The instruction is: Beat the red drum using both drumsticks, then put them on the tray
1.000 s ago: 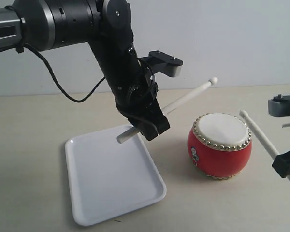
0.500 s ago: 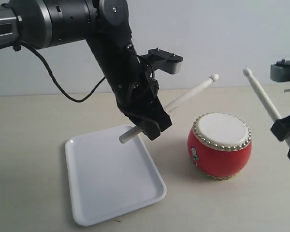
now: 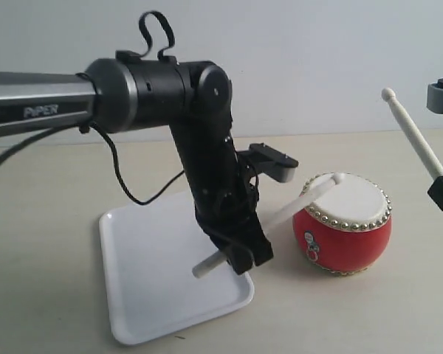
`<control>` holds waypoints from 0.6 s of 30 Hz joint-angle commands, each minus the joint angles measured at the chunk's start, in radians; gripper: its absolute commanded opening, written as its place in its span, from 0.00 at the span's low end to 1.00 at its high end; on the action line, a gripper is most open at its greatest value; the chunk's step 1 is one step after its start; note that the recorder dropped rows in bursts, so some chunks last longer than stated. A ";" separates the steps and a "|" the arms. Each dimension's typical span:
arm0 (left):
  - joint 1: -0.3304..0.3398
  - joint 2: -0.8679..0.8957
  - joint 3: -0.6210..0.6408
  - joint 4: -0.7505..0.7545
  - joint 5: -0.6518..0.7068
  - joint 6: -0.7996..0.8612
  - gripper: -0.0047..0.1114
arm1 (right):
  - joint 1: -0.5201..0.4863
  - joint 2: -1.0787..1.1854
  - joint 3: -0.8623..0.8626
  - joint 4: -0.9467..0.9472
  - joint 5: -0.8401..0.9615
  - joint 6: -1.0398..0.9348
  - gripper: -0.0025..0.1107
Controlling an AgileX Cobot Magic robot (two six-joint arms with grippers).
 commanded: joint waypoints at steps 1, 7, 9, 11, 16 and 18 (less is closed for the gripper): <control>0.035 -0.109 0.001 0.032 0.001 0.002 0.04 | -0.005 0.010 0.004 0.091 -0.003 -0.020 0.02; 0.073 -0.146 0.001 0.028 0.001 -0.048 0.04 | -0.005 0.148 0.256 0.052 -0.003 -0.030 0.02; 0.053 -0.144 0.001 0.025 0.001 -0.048 0.04 | -0.005 0.123 0.221 0.070 -0.003 -0.030 0.02; 0.041 -0.144 0.001 0.025 0.001 -0.048 0.04 | -0.005 0.072 0.158 0.078 -0.003 -0.030 0.02; 0.007 -0.130 0.001 0.021 0.001 -0.046 0.04 | -0.005 -0.015 0.064 0.076 -0.003 -0.030 0.02; -0.015 -0.104 0.001 0.022 0.001 -0.044 0.04 | -0.005 -0.027 0.044 0.076 -0.003 -0.030 0.02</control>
